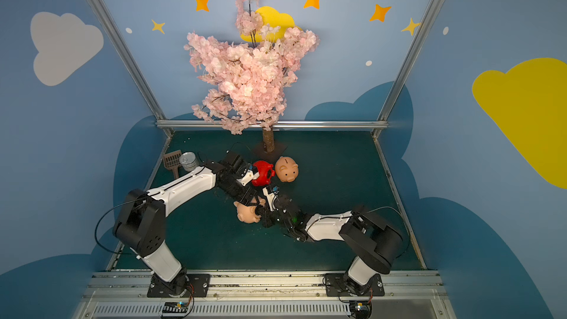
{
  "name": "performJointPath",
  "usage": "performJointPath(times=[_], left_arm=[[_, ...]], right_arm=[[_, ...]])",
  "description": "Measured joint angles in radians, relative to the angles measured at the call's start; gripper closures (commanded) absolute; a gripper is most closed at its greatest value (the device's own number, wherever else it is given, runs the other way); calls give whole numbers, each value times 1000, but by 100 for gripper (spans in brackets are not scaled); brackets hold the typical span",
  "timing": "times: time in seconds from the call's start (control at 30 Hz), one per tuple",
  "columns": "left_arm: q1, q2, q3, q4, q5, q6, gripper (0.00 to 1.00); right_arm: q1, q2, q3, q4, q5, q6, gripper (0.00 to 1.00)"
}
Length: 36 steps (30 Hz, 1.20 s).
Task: Close piggy banks
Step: Screw the knob on the piggy bank.
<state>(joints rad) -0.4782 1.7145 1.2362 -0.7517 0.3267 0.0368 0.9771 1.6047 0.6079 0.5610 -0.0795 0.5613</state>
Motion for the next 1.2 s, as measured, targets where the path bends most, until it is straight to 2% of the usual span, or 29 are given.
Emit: performJointPath(times=[0.67,1.2], left_arm=[[0,0,0,3,0,0,19],[0,0,1,8,-10,0,18]], right_arm=[[-62,11,31,-50,-142,200,100],[-85,25,63,-89,-207,341,100]])
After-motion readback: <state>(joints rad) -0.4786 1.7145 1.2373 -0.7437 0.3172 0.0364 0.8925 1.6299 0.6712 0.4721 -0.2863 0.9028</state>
